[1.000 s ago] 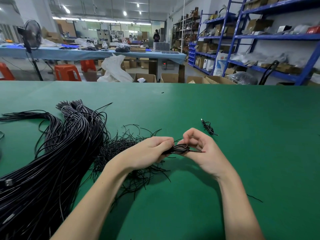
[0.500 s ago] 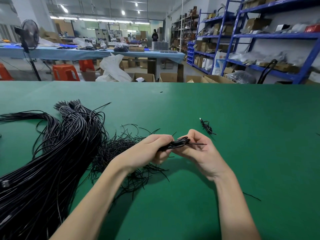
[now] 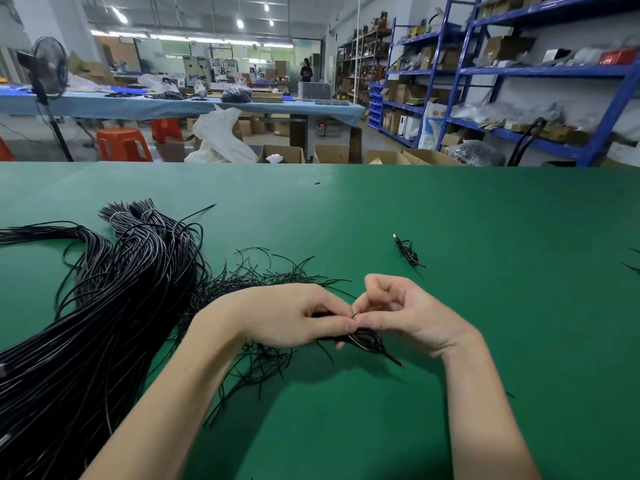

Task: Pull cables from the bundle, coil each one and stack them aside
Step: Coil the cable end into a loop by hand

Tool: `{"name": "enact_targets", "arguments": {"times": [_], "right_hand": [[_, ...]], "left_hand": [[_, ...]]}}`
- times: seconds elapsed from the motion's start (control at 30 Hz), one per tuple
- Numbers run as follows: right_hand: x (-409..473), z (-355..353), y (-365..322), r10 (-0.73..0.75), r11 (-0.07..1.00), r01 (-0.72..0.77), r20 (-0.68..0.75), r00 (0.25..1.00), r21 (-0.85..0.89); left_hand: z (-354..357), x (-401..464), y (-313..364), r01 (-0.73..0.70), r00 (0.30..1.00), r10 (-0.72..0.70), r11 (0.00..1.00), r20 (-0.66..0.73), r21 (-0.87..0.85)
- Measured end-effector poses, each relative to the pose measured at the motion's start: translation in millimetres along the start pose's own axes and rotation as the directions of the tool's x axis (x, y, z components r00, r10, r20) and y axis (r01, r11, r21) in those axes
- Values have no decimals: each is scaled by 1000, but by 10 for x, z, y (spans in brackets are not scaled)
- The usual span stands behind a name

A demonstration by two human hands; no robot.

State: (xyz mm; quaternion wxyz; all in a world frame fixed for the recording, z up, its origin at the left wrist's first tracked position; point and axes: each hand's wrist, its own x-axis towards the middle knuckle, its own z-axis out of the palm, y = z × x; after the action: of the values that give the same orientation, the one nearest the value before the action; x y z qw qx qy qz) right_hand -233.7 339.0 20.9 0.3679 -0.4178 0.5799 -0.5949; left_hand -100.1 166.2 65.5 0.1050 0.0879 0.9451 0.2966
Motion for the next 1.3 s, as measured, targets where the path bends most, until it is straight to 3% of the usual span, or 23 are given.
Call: {"name": "enact_targets", "arguments": {"times": [0.17,0.3,0.5,0.73,0.83,0.97,1.07,1.13,1.23,1.3], "right_hand": [[45,12,-110,57,957,-60,-18,998,-284],[155,82,-147,-62,878,-24,-163,985,-478],[289,243,-145,-366,780,63,-374,852,-623],[391,470,-76,-561,749,183,-462,687,-637],[389,480,-80,-518,810,201,-510,687,-552],[347,416,-125,-367,915,202,-513,776,-349],[308,397,-199,-277,961,218,-594,755,-171],[276,397,-259,-226,974,176,-615,756,-141],[241,416,-334,-130,985,44,-548,826,-169],[237,442,-368,8,998,-37,-500,866,-48]], "left_hand": [[54,66,-6,142,989,-132,966,-59,215],[103,140,-40,280,944,-189,892,-272,354],[81,168,-139,321,799,-125,916,-588,242],[81,163,-210,280,669,-60,944,-741,176],[110,191,-217,339,602,18,899,-798,276],[144,221,-220,349,484,143,873,-863,341],[156,217,-234,287,441,149,911,-885,297],[151,205,-248,263,431,159,920,-888,292],[164,214,-251,300,412,249,871,-876,389],[185,230,-269,319,376,323,835,-869,449]]}}
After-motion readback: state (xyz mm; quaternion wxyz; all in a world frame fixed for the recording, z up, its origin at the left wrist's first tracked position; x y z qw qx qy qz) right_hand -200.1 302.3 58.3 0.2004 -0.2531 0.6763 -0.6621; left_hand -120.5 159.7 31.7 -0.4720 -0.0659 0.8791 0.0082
